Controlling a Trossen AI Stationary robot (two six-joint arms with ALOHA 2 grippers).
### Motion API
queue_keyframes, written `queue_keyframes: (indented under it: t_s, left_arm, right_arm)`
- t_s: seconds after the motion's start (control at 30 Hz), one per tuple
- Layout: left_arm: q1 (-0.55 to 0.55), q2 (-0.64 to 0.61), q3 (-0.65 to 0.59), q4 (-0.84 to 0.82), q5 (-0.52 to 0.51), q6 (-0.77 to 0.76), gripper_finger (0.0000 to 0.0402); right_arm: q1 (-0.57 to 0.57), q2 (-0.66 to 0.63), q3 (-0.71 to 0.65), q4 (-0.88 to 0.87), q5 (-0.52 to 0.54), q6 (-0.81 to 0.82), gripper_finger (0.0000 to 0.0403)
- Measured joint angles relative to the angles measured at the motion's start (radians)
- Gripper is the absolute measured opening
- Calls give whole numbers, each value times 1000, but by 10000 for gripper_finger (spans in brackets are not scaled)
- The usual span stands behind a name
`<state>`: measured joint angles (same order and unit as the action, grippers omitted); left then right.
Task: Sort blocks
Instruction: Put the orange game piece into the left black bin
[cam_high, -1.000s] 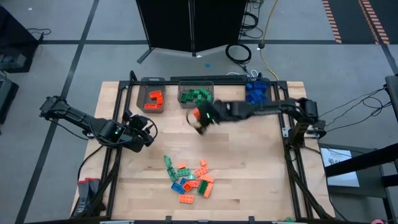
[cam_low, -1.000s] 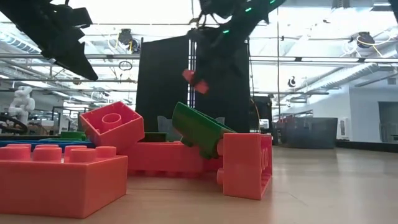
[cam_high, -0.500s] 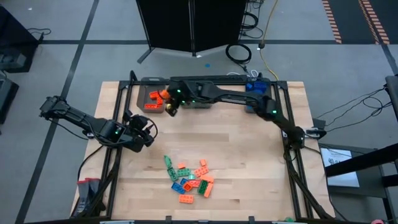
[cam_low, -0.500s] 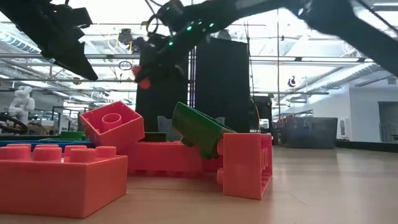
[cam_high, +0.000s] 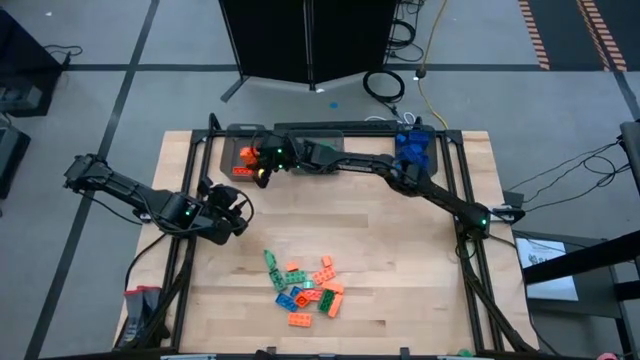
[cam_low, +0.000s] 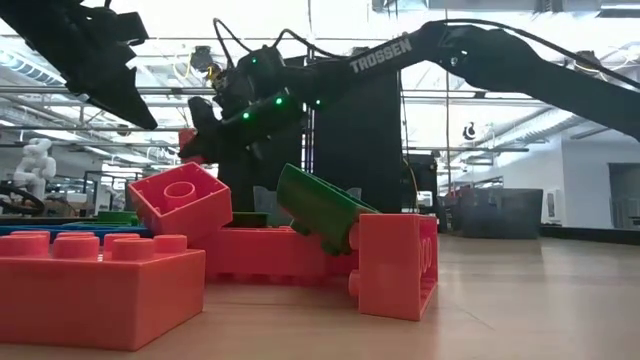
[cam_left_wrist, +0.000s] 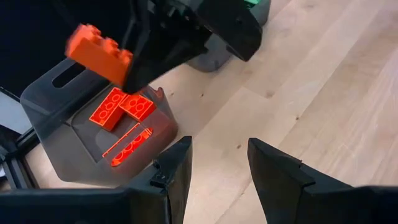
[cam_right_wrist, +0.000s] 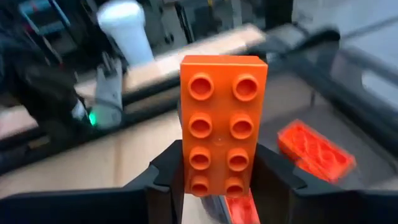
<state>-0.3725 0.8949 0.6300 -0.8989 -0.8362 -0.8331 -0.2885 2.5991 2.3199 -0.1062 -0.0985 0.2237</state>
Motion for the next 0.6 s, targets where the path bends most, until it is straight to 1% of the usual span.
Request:
queue_keyframes:
  t_s: [0.1, 0.23, 0.3, 0.47, 0.6]
  left_arm:
    - [0, 0, 0, 0, -1, 0, 160]
    - [0, 0, 0, 0, -3, 0, 160]
    - [0, 0, 0, 0, -3, 0, 160]
    - [0, 0, 0, 0, -8, 1, 160]
    - [0, 1, 0, 0, -14, 1, 160]
  right_arm:
    - [2, 8, 0, 71, 0, 2, 119]
    - [1, 8, 1, 118, 66, 0, 119]
    - [-4, 8, 1, 137, 68, 14, 119]
    - [-9, 19, 3, 151, 78, 35, 119]
    - [-8, 50, 1, 125, 68, 94, 119]
